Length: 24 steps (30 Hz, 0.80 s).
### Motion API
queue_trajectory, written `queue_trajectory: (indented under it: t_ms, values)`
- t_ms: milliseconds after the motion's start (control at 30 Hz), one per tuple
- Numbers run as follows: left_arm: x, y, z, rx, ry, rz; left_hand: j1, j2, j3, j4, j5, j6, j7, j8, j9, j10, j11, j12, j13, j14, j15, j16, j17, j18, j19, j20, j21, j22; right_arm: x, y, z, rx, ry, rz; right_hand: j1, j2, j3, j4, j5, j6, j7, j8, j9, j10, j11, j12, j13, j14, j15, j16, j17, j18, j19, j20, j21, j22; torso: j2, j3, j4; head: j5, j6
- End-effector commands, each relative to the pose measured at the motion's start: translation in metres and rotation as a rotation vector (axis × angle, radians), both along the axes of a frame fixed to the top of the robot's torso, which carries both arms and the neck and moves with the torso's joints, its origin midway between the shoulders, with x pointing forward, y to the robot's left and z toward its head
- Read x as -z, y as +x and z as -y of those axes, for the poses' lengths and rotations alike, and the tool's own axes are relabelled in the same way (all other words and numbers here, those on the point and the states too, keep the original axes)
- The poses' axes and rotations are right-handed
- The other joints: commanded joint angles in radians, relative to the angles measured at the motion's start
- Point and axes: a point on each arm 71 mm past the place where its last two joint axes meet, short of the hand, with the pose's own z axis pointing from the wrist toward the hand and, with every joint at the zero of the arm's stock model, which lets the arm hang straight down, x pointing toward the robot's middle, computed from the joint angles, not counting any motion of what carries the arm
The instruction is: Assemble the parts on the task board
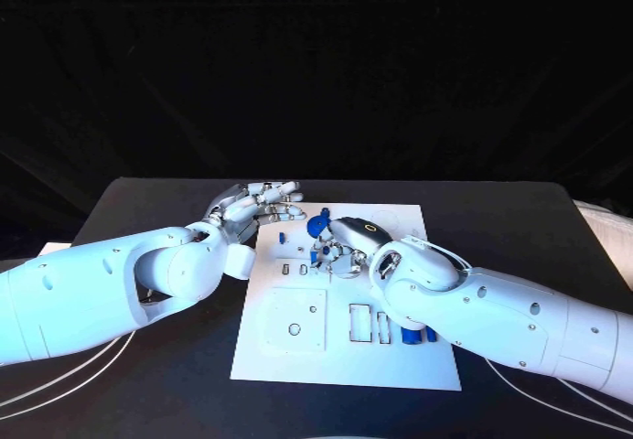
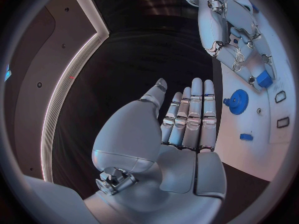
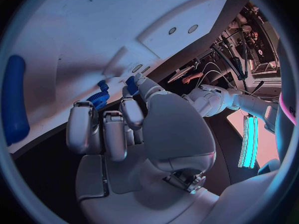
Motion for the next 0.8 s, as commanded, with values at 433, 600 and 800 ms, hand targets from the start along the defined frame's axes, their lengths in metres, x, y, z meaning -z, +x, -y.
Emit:
queue_trajectory:
  t_ms: [433, 600, 800]
  values:
    - [-0.002, -0.001, 0.004, 0.022, -0.02, 0.01, -0.003, 0.009, -0.002, -0.006, 0.002, -0.005, 0.009, -0.005, 0.001, -0.002, -0.003, 0.004, -0.001, -0.007, 0.0, -0.003, 0.0, 0.002, -0.008, 0.0, -0.004, -0.002, 0.008, -0.002, -0.005, -0.017, -0.076, -0.019, -0.009, 0.005, 0.0, 0.004, -0.001, -0.01, 0.003, -0.005, 0.0, -0.009, 0.005, -0.005, 0.001, 0.074, -0.001, -0.009, 0.119, -0.007, -0.012, 0.0, -0.007, -0.006, -0.001, 0.0015, -0.0009, 0.005, -0.01]
    - [-0.002, -0.002, 0.005, 0.022, -0.021, 0.009, -0.003, 0.009, -0.002, -0.006, 0.002, -0.005, 0.009, -0.005, 0.001, -0.002, -0.003, 0.004, -0.001, -0.007, 0.0, -0.003, 0.0, 0.002, -0.008, 0.0, -0.004, -0.002, 0.011, -0.003, -0.005, -0.017, -0.085, -0.023, -0.011, 0.003, -0.002, 0.004, -0.001, -0.012, 0.004, -0.006, 0.0, -0.01, 0.005, -0.006, 0.0, 0.074, -0.001, -0.01, 0.117, -0.007, -0.013, 0.001, -0.008, -0.007, -0.001, 0.0012, -0.0021, 0.007, -0.01]
    - [-0.002, -0.002, 0.005, 0.024, -0.022, 0.009, -0.003, 0.009, -0.002, -0.006, 0.002, -0.005, 0.009, -0.005, 0.001, -0.002, -0.003, 0.004, -0.001, -0.007, 0.0, -0.003, 0.0, 0.002, -0.008, 0.0, -0.004, -0.002, 0.013, -0.004, -0.006, -0.019, -0.093, -0.023, -0.012, 0.001, -0.003, 0.004, -0.001, -0.015, 0.005, -0.008, -0.001, -0.011, 0.006, -0.008, -0.001, 0.074, 0.0, -0.011, 0.116, -0.006, -0.015, 0.001, -0.009, -0.01, 0.0, 0.002, -0.0017, 0.007, -0.013]
